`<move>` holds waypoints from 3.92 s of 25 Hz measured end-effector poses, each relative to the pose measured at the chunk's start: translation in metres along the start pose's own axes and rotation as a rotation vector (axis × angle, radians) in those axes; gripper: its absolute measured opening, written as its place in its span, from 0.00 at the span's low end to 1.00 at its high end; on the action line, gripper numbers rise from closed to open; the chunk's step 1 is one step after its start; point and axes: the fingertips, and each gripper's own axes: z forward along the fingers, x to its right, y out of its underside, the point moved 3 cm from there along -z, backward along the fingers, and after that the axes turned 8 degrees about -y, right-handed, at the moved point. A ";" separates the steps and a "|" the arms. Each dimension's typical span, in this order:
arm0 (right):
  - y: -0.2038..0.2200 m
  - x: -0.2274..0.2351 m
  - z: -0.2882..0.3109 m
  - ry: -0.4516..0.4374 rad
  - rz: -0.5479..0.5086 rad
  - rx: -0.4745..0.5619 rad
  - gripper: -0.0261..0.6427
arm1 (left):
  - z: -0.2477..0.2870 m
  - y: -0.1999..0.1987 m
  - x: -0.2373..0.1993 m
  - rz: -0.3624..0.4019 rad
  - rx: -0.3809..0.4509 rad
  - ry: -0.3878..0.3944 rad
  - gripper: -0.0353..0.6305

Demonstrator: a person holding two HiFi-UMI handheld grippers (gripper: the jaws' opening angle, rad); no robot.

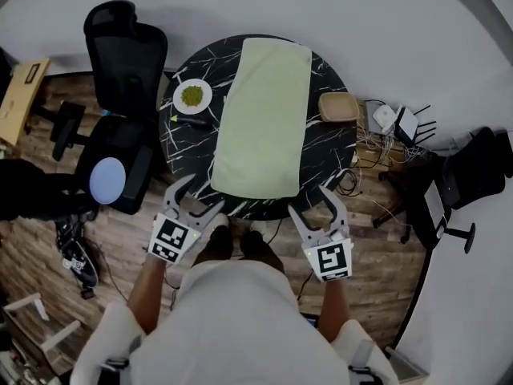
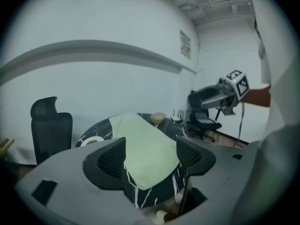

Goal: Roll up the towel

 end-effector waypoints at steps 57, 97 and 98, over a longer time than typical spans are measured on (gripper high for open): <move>0.246 -0.130 0.035 -0.380 0.113 -0.683 0.04 | 0.016 0.246 0.048 0.497 -0.669 0.290 0.09; 0.212 -0.011 0.114 -0.176 -0.002 -0.552 0.23 | 0.117 0.157 -0.011 0.528 -0.595 0.062 0.38; 0.215 -0.017 0.115 -0.200 -0.025 -0.568 0.23 | 0.117 0.159 -0.007 0.550 -0.595 0.079 0.38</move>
